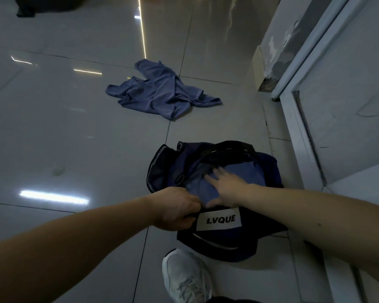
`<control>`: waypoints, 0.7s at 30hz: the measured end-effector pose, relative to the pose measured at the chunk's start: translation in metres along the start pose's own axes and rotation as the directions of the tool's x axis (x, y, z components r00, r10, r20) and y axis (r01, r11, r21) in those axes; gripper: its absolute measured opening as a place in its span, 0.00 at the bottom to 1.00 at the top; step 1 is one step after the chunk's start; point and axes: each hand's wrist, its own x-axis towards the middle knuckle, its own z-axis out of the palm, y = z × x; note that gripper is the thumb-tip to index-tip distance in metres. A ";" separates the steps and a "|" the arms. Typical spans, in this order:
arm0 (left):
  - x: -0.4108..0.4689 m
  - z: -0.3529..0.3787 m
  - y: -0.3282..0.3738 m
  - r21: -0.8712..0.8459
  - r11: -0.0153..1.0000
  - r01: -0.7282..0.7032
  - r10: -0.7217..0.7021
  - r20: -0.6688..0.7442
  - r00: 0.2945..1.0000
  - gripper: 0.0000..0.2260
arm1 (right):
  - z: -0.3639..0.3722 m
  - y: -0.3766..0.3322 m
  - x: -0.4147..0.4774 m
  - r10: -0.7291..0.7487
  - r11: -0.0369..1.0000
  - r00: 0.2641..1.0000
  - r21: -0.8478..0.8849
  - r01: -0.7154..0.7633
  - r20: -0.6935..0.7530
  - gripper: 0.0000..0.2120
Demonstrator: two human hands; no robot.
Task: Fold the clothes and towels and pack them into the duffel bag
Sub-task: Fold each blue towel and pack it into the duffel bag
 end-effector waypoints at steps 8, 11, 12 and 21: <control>0.001 -0.002 0.003 -0.005 0.999 0.034 -0.033 0.048 0.998 0.10 | -0.007 0.022 -0.008 -0.069 0.996 0.996 -0.054 0.072 0.049 0.51; 0.003 -0.001 0.002 0.009 0.998 0.064 -0.064 0.045 0.997 0.10 | 0.018 0.008 -0.003 0.000 0.997 0.998 -0.073 -0.004 -0.058 0.49; 0.003 0.000 0.001 0.009 0.997 0.078 -0.078 0.045 0.996 0.10 | 0.025 0.005 -0.003 0.009 0.997 0.996 -0.074 -0.016 -0.090 0.49; 0.002 -0.012 0.009 0.074 0.985 0.157 -0.156 -0.017 0.988 0.12 | -0.031 0.008 -0.031 0.034 0.998 0.999 -0.050 -0.033 0.019 0.47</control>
